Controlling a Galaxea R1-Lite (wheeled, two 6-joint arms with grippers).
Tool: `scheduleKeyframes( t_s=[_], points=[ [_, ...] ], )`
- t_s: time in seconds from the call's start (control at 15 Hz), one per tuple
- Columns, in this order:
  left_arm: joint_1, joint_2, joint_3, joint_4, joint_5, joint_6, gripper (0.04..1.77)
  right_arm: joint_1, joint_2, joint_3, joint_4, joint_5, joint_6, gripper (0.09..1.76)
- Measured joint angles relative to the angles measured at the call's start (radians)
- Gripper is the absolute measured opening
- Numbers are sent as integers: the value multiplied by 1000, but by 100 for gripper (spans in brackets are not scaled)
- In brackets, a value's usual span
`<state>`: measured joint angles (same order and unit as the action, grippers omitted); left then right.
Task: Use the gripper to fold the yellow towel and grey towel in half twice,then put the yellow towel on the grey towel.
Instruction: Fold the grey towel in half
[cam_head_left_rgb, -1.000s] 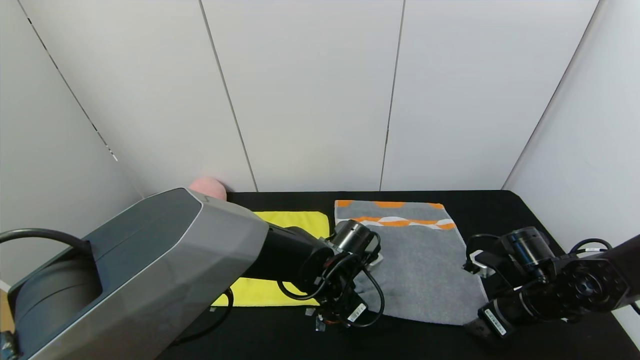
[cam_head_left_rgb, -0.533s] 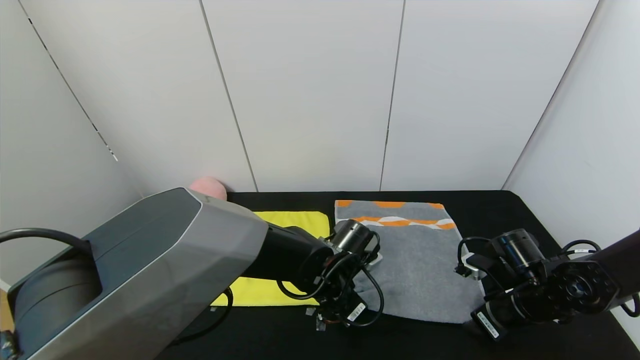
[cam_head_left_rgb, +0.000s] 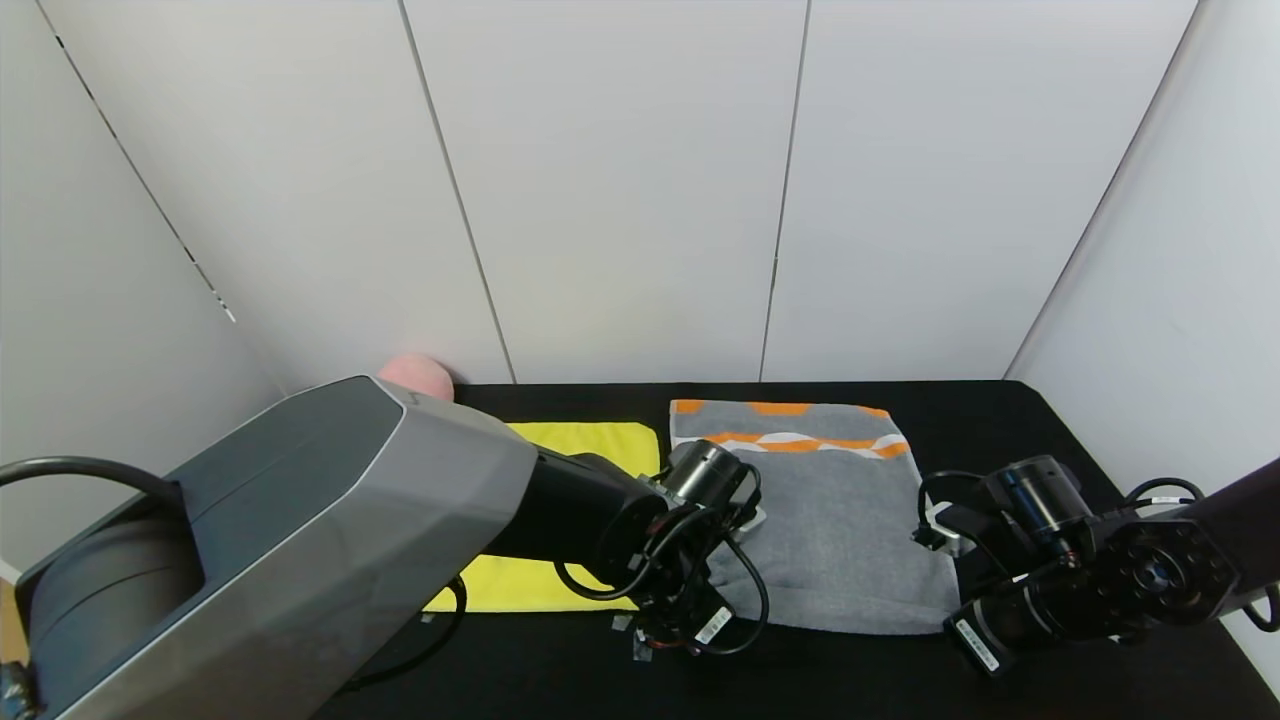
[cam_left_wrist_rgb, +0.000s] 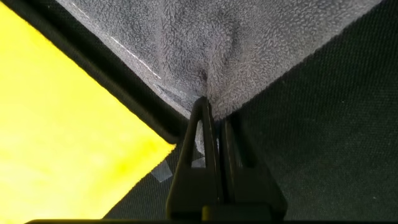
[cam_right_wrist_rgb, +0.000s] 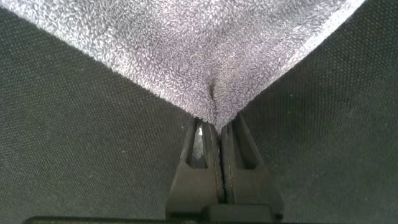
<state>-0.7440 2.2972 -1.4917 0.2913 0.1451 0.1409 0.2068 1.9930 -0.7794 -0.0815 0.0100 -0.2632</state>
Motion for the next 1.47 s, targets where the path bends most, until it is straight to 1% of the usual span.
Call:
scheduleKeyframes(
  t_s=[0.47,0.6,0.73,0.87,1.07,1.47],
  points=[
    [-1,-1,1,-1,0,-1,12,-6,-24,4,5,2,0,13],
    [-6,-13,7,21,0,-6,12,-7,-44,9,13,6,0,13],
    [-22,-34,9,94,-1,-21,12,-7,-65,11,63,11,0,13],
    [-37,-61,17,123,-2,-34,12,-8,-94,7,120,16,0,13],
    [-60,-105,59,126,-2,-45,12,-9,-142,12,179,21,-3,13],
    [-113,-201,177,126,14,-84,12,1,-256,16,372,70,-7,13]
  ],
)
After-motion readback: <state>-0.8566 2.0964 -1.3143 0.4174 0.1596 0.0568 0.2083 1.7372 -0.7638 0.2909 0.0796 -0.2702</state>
